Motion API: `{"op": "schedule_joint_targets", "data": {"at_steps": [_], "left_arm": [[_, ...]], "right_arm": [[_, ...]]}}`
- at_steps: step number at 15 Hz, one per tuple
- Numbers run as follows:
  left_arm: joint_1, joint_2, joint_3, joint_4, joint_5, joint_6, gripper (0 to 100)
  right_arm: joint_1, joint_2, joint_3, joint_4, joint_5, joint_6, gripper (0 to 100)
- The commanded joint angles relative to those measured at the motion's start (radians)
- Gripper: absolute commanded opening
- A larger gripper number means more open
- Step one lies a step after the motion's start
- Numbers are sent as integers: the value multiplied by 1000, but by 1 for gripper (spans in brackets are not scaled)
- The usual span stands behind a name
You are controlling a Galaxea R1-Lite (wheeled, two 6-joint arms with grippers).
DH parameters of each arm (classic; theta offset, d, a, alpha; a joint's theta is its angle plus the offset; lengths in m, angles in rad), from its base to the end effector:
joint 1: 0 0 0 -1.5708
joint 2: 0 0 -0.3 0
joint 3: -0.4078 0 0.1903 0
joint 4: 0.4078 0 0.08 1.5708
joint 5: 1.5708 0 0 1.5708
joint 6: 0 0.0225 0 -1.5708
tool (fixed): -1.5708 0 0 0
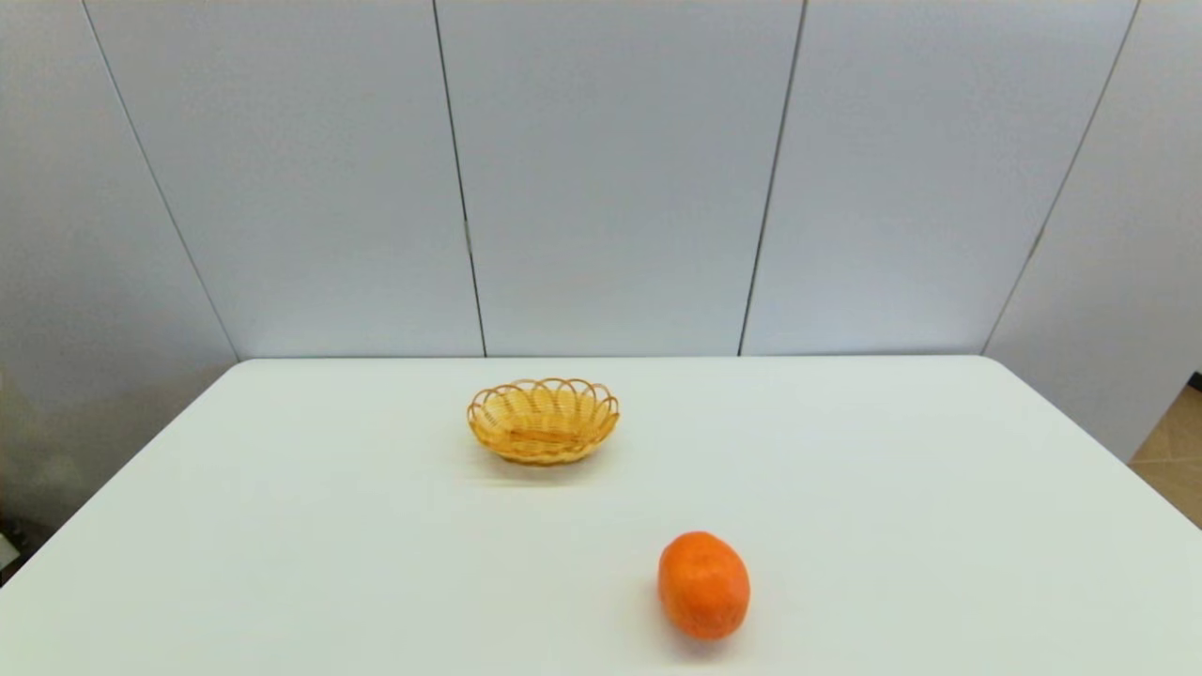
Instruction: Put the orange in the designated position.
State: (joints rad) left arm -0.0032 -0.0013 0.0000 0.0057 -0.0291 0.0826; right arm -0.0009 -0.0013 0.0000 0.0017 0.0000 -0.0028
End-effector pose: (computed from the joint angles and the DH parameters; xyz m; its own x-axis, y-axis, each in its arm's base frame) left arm -0.0229 -0.0006 0.0749 0.9995 -0.0323 -0.0044 0.0325 0.9961 0.0824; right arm -0.0229 0.0000 0.0753 1.0000 -0.0009 -0.0004 0.0009 1.0000 -0.0028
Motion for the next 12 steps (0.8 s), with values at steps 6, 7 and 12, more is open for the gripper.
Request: {"op": "schedule_joint_targets", "data": {"at_steps": [6, 7, 12], "left_arm": [[0, 1, 0, 0, 0, 0, 100], [0, 1, 0, 0, 0, 0, 100], [0, 1, 0, 0, 0, 0, 100]], "right_arm": [[-1, 0, 0, -2, 0, 0, 100], [1, 1, 0, 0, 0, 0, 100], [-1, 1, 0, 0, 0, 0, 100]]}}
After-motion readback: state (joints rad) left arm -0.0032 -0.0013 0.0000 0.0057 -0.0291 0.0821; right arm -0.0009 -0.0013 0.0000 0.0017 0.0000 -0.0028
